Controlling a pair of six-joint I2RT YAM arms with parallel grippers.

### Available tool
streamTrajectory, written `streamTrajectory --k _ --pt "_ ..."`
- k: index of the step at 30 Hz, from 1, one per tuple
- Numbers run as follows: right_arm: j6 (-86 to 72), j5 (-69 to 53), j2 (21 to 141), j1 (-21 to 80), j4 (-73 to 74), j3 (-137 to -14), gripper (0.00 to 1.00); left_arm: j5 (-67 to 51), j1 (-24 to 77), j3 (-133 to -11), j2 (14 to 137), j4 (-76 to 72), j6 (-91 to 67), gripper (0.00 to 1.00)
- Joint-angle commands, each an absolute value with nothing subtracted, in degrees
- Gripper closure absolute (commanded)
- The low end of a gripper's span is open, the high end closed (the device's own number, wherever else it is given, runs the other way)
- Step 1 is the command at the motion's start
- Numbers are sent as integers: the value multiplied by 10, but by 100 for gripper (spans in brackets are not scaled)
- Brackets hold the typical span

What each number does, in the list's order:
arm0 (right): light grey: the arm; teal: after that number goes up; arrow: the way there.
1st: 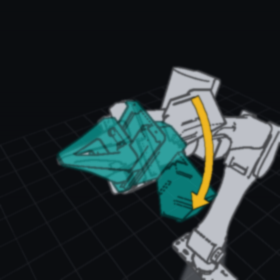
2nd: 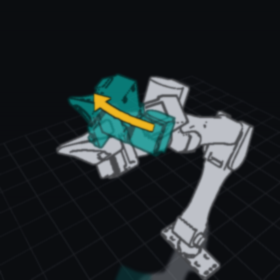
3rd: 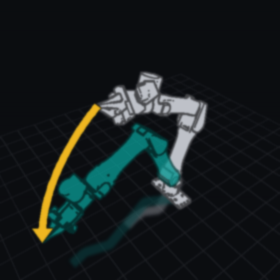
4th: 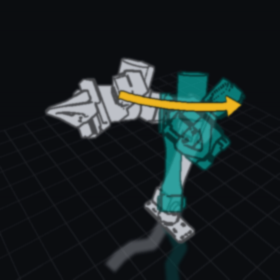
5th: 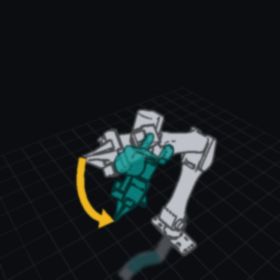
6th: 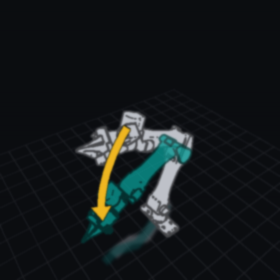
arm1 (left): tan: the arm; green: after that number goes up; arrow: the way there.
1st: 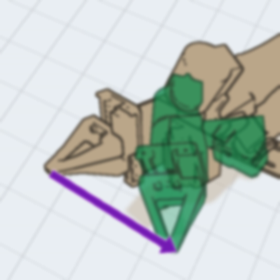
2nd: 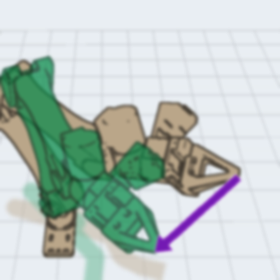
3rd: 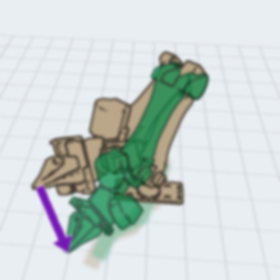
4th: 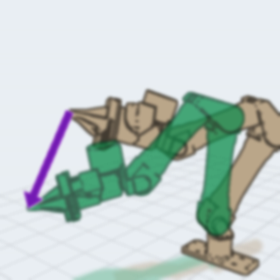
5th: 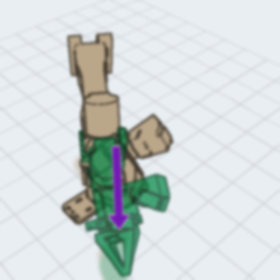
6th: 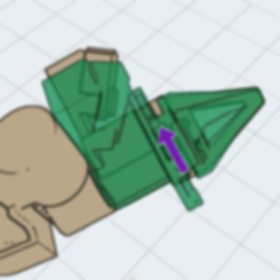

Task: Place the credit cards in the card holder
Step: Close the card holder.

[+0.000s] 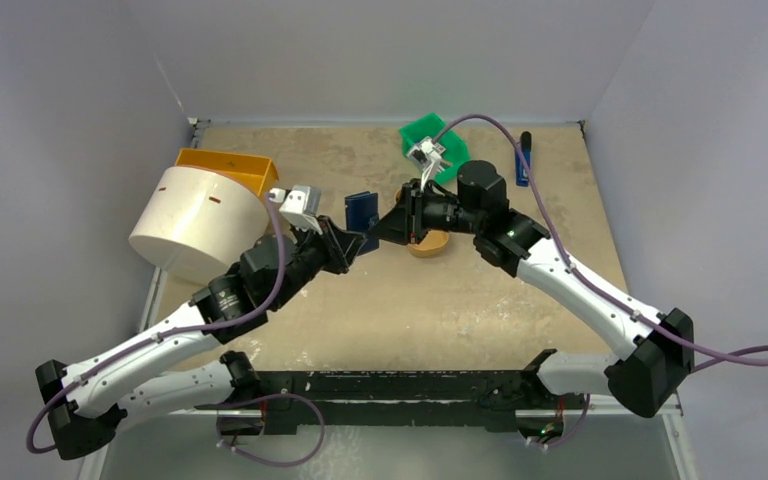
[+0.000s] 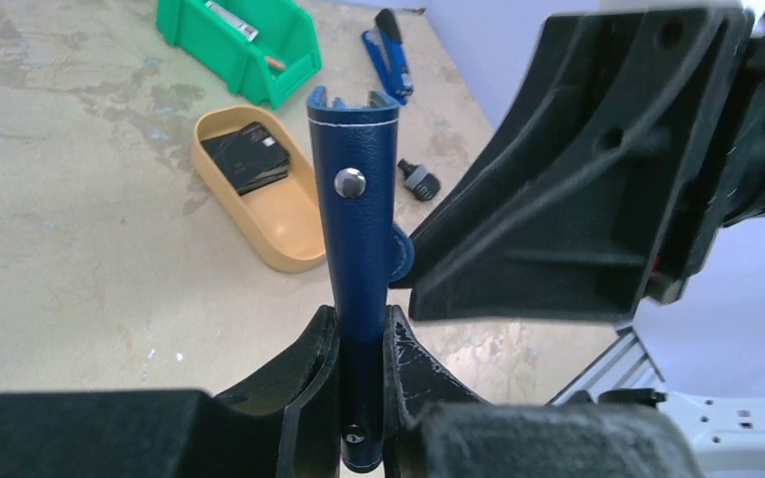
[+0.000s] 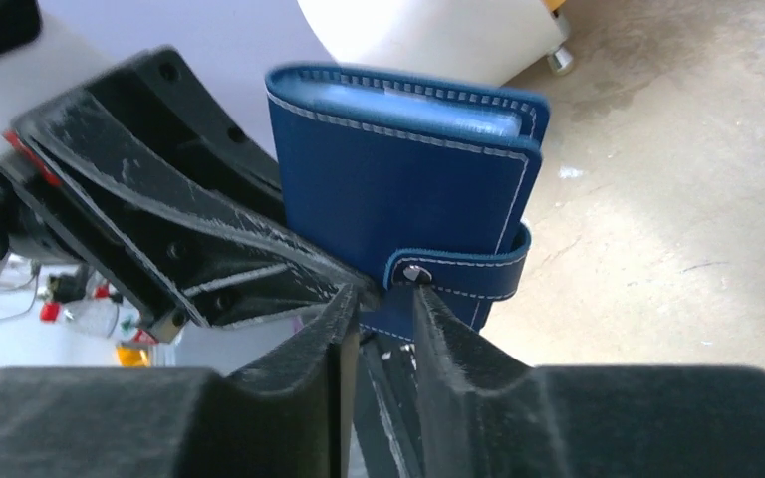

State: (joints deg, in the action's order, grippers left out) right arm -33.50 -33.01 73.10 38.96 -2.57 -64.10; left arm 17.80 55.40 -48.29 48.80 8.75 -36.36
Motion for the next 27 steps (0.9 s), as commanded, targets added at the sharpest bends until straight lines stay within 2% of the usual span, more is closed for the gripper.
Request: streamTrajectory --k 1,3,5,9,14,22,27 --pt "-305 -352 710 405 27 -677 61 165 577 -504 445 -2 -363 100" --pt "-287 -362 693 404 63 -693 50 192 577 -494 434 18 -364 100" --pt "-260 -359 672 404 102 -707 44 212 577 -485 425 32 -366 100" --pt "-230 -291 609 405 137 -689 41 217 577 -460 400 37 -374 100" --pt "-284 -249 505 404 -40 -543 39 129 577 -409 351 -35 -389 100" --pt "-391 -303 512 404 -241 -460 34 -15 577 -389 357 -159 -415 100" --pt "-430 -333 509 404 -302 -446 31 -56 578 -393 378 -206 -424 100"
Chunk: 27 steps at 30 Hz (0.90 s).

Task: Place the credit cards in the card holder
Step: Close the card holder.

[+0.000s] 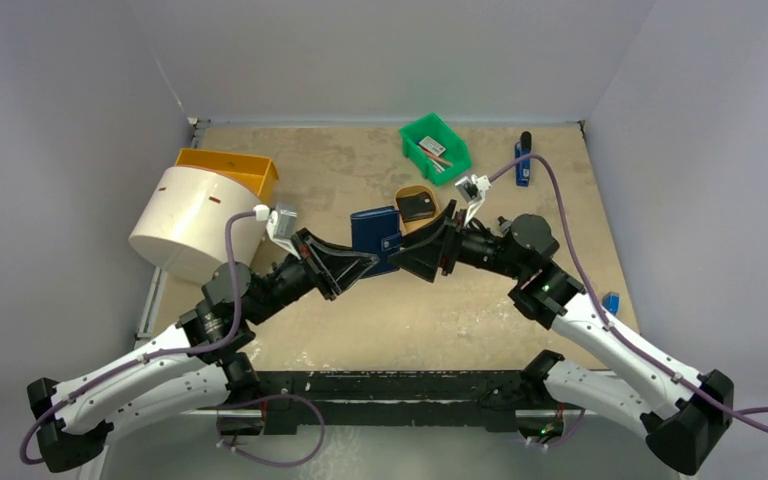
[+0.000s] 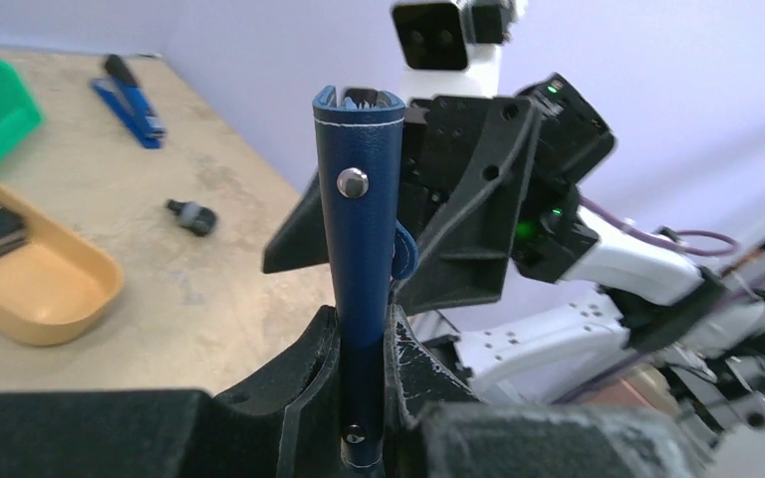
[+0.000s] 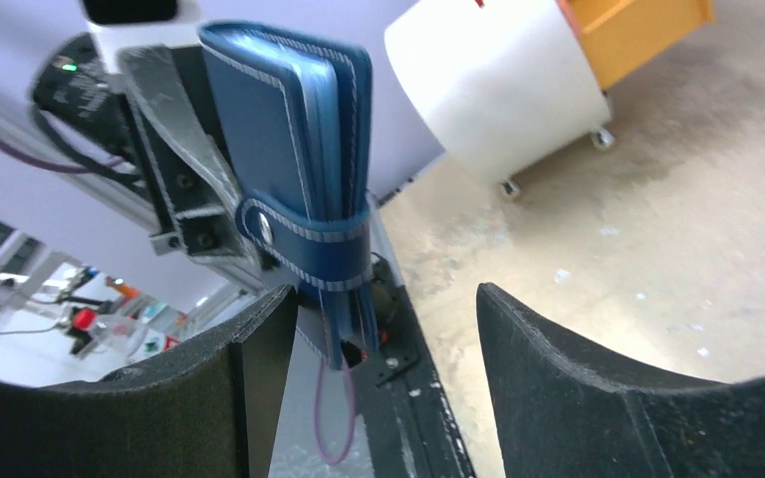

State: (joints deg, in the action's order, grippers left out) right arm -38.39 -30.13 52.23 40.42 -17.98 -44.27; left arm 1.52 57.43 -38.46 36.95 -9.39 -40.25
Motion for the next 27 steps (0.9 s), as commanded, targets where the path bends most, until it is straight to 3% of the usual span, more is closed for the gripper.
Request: streamTrajectory --k 1,20,27 --pt "-434 -339 506 404 -314 -443 31 -57 577 -394 381 -210 -424 100" --pt "-524 -320 488 404 -439 -383 35 -82 578 -389 413 -269 -439 100" --pt "-478 -309 516 404 -343 -438 59 -85 577 -384 417 -269 -441 100"
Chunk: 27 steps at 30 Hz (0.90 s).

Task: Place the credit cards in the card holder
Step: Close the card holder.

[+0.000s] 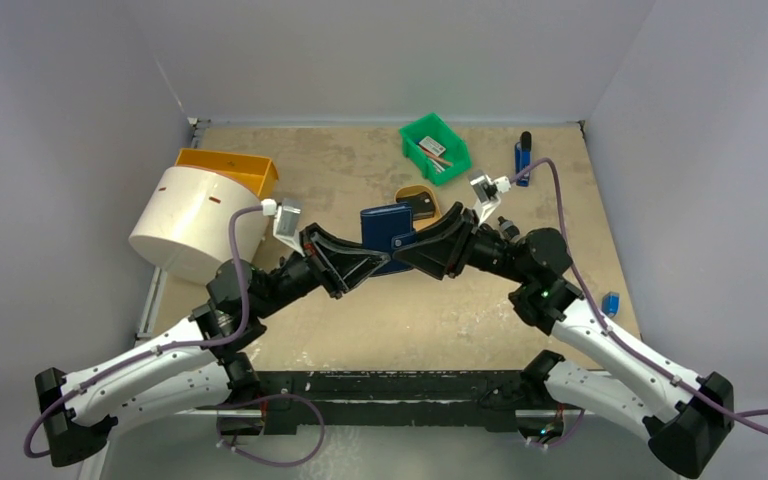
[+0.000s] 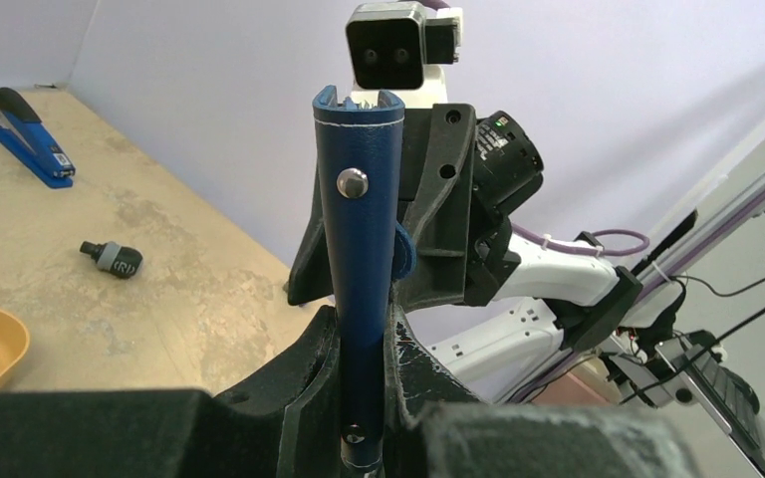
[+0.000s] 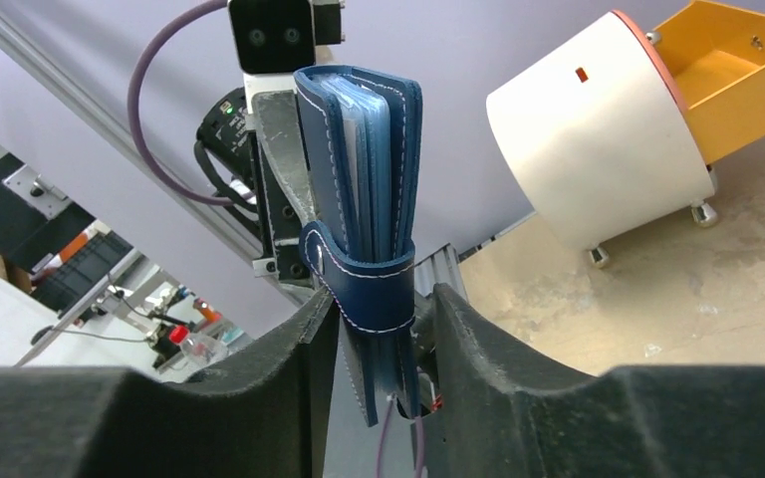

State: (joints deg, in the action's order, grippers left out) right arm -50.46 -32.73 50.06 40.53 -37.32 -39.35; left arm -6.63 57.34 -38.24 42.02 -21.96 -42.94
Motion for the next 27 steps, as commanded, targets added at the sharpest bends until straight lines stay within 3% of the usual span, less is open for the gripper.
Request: streamTrajectory --k 1,4,6,12,16,22,23,27 --pt "-476 -311 515 404 -342 -435 59 -83 577 -384 417 -267 -440 100" --pt "-476 -333 503 405 -340 -425 44 -62 577 -382 407 -253 -435 100" --pt "-475 -341 496 404 -338 -415 41 -37 577 -374 395 -252 -436 100" --pt "-524 -382 518 404 -442 -384 45 -22 577 -370 395 -279 -449 100" --pt "-565 -407 543 405 -507 -379 59 -24 577 -370 408 -288 -462 100" --pt "-571 -405 533 406 -533 -361 97 13 577 -371 418 -256 -463 100" --pt "-562 -401 527 405 -515 -365 100 32 577 -377 422 -233 -463 97" --pt "-502 -388 500 405 -400 -393 100 84 577 -389 427 -165 -460 63"
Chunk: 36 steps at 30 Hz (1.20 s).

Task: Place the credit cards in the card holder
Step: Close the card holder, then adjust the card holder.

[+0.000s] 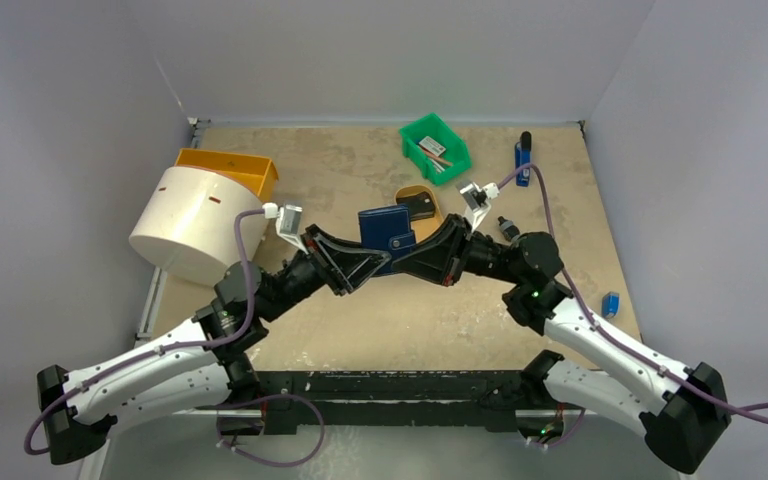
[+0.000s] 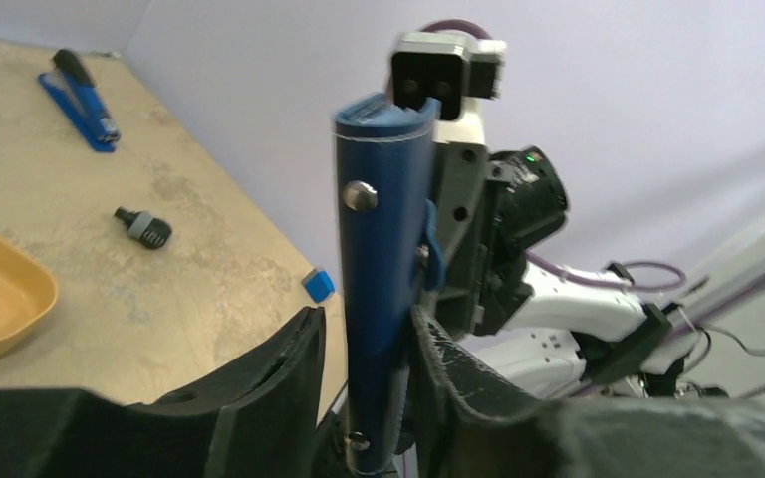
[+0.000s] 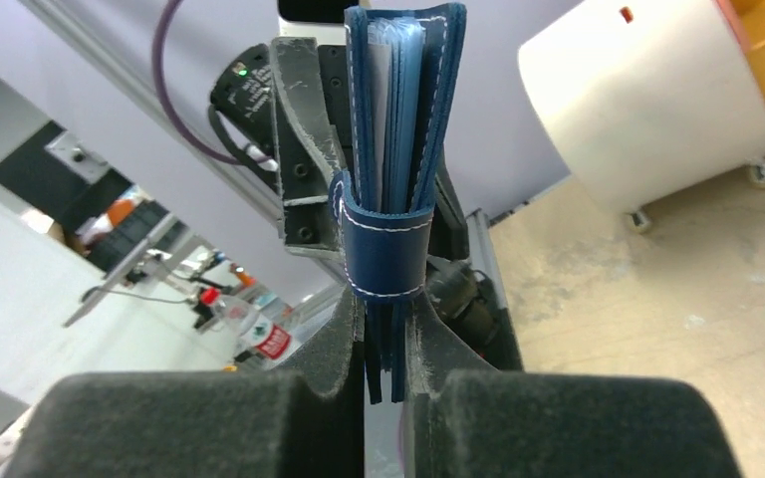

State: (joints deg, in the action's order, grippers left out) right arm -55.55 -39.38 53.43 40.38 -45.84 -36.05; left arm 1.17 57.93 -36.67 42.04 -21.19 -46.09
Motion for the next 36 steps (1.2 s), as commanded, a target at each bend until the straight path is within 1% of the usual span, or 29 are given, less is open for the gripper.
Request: streamTrajectory --k 1,5,9,12,15,18,20,22,23,25,31,34,36 --pt "-489 -383 493 405 -376 -397 100 86 577 -389 425 -161 -461 56" --pt "-433 -364 475 406 -287 -415 100 91 577 -383 413 -174 -463 33" --pt "-396 -346 473 405 -225 -431 100 104 577 -382 408 -182 -470 31" --pt "-369 -320 471 405 -179 -447 100 147 577 -396 405 -145 -462 29" --pt "-342 -289 469 405 -131 -466 100 242 577 -408 382 -82 -452 28" --pt "-318 -252 471 406 -94 -483 100 333 577 -402 339 -52 -457 26" --pt "-306 -232 474 405 -76 -493 100 352 577 -403 325 -43 -447 26" --pt "-294 -218 482 405 -62 -504 100 337 577 -420 333 -33 -434 25" --pt "-290 -215 487 405 -58 -508 100 321 577 -437 344 -27 -426 29" --pt "-282 -209 497 406 -51 -518 100 274 577 -462 373 -25 -417 40" --pt "-272 -196 516 405 -41 -529 100 111 577 -496 456 -77 -420 82" --pt "-272 -189 521 405 -35 -530 100 57 577 -495 478 -126 -434 100" --pt "-274 -188 523 406 -34 -530 100 33 577 -499 491 -144 -437 100"
